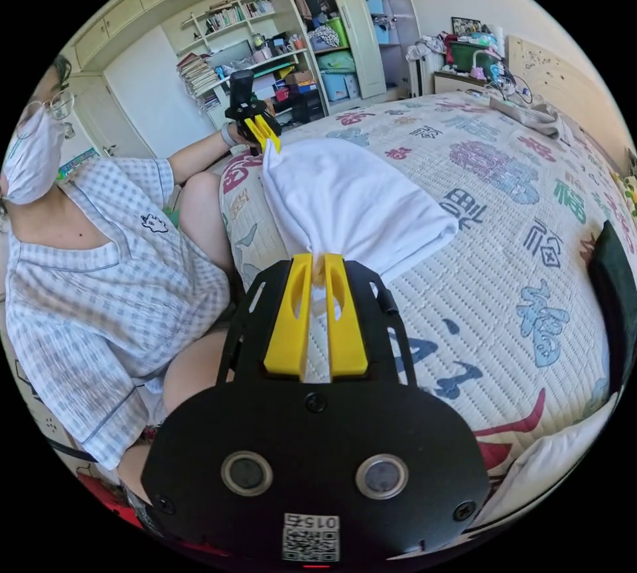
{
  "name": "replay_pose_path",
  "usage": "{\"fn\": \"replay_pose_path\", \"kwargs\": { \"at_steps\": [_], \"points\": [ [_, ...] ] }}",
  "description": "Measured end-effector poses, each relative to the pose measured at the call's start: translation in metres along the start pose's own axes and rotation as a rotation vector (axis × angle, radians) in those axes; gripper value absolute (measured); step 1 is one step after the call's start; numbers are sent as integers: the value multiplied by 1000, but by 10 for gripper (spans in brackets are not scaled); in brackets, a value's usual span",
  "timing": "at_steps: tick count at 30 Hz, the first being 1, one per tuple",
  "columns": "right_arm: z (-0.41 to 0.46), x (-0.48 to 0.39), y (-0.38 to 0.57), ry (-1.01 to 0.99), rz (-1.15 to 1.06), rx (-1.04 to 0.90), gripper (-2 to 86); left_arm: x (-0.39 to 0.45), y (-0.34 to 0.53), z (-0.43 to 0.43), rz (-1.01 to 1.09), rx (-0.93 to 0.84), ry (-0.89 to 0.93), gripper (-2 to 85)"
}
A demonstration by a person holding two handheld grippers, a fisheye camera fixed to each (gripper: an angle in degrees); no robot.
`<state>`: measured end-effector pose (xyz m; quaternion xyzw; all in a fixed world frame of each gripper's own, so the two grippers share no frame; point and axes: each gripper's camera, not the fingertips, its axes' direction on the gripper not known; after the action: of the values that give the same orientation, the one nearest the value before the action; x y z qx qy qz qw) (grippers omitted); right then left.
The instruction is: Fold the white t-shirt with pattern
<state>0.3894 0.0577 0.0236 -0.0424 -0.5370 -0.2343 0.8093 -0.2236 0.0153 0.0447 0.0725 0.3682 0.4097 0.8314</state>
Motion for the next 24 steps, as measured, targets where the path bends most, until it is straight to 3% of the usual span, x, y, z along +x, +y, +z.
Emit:
{"fn": "replay_pose_path", "kwargs": {
  "at_steps": [6,10,12,16,20,24],
  "points": [
    [-6,-39,23,98,65,32,89,52,8,3,9,-74,-117,48],
    [4,-83,6,236,-17,56,106,84,-8,-5,-2,10,-185,75],
    [19,-94,-6,295,-51,17,105,95,-21,10,17,-48,-230,82],
    [66,-92,-21,380,-26,-141,73,97,-32,57,-10,-119,-246,67],
    [67,-104,-12,365,-46,-84,7,109,-26,60,1,-79,-285,20],
    [62,-124,-5,377,-115,-118,-5,121,-22,58,56,-65,-253,8]
  ]
}}
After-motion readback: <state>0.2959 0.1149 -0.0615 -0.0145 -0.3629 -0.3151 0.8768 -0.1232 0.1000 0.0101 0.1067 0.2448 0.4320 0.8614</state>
